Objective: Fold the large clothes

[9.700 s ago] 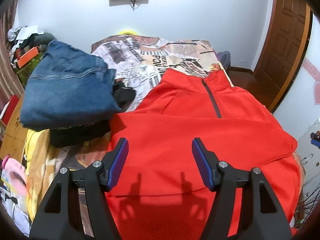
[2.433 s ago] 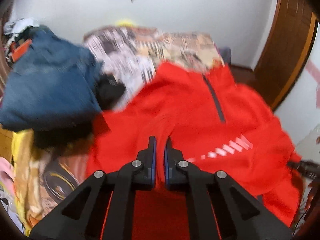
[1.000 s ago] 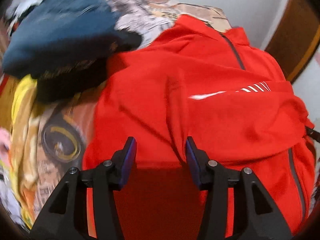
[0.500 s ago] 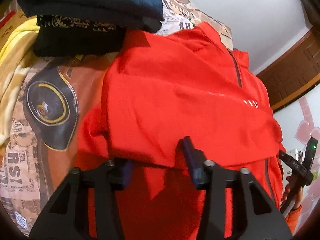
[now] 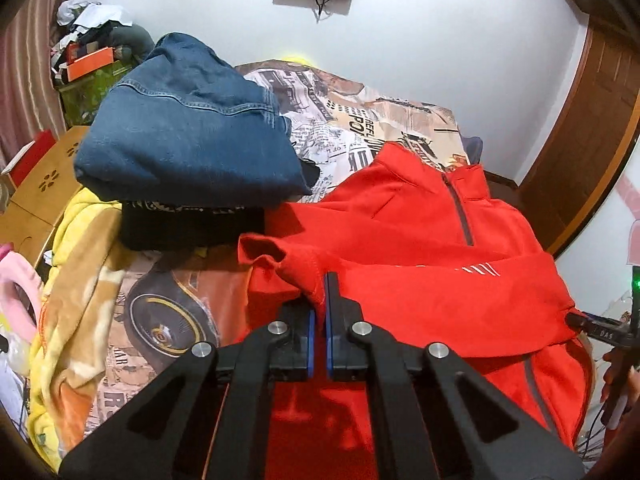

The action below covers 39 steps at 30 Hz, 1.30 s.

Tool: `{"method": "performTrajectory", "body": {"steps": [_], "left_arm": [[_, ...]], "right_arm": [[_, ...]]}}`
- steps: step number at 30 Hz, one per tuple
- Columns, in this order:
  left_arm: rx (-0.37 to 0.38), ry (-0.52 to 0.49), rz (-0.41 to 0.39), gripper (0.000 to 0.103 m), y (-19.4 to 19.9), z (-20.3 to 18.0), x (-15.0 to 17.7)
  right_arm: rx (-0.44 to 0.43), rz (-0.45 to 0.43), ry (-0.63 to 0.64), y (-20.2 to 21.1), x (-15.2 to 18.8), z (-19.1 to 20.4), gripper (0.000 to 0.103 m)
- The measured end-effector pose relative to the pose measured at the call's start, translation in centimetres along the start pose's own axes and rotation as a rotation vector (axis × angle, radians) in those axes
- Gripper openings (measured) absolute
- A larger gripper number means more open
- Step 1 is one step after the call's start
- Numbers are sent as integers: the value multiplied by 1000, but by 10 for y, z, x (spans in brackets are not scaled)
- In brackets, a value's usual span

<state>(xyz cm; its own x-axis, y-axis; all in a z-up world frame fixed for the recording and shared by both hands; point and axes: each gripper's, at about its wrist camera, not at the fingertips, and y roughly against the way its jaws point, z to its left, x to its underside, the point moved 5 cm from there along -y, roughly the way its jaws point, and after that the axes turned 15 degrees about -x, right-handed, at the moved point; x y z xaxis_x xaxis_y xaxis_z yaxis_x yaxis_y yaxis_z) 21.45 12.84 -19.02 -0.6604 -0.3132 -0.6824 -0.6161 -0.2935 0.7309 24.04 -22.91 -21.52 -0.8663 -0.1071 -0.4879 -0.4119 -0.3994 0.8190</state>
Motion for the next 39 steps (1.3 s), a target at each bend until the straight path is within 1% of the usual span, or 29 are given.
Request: {"method": "performTrajectory", "body": {"steps": [2,4,5,6,9,12,14,15,16,17,18,19,20,22,25,29,32,35,37,39], "left_arm": [[-10,-11,35,2,-9,2,9],[-13,-35,103,2,-23,2,26],[-20,-54,130,3,-30,1,34],[-41,-84,155,5,-38,0,44],[-63,-129,197,9,-48,-3,65],[-64,-134,223,12,-48,-4,77],[-78,-135,226,17,-45,-4,78],[-87,-135,224,23,-43,-3,77],[-96,-135,220,31,-41,-2,75],[-106,-133,211,35,-37,0,72],[-112,-126,196,41,-33,1,68],[-114,-119,180,45,-29,4,63],[-119,-113,159,47,-25,5,57],[-142,-115,106,54,-14,6,44],[-142,-131,47,57,-3,0,23],[-115,-163,-22,58,5,-18,-7],[-83,-181,-63,62,8,-36,-27],[-54,-184,-89,63,1,-52,-46],[-46,-194,-100,64,-10,-64,-59],[-45,-209,-84,64,-28,-75,-72]], "right_arm": [[-5,19,-3,-4,4,0,63],[-14,16,-10,-5,8,0,63],[-19,10,-15,-4,9,0,63],[-24,10,-21,-3,9,0,63],[-35,13,-33,-1,10,-2,63],[-33,15,-28,1,11,-2,63],[-29,17,-22,2,10,-1,63],[-26,16,-17,2,8,0,63],[-23,14,-10,3,7,1,63],[-20,9,-2,4,4,3,63],[-17,5,5,6,2,4,63],[-16,-1,11,7,-1,6,63],[-16,-9,20,10,-4,7,63],[-16,-30,34,14,-10,11,63],[-23,-67,58,22,-23,18,63],[-42,-120,105,30,-46,32,63],[-33,-154,155,35,-67,44,63],[-47,-186,187,36,-90,56,63],[-66,-206,196,35,-106,62,63],[-77,-219,201,31,-119,67,63]]}}
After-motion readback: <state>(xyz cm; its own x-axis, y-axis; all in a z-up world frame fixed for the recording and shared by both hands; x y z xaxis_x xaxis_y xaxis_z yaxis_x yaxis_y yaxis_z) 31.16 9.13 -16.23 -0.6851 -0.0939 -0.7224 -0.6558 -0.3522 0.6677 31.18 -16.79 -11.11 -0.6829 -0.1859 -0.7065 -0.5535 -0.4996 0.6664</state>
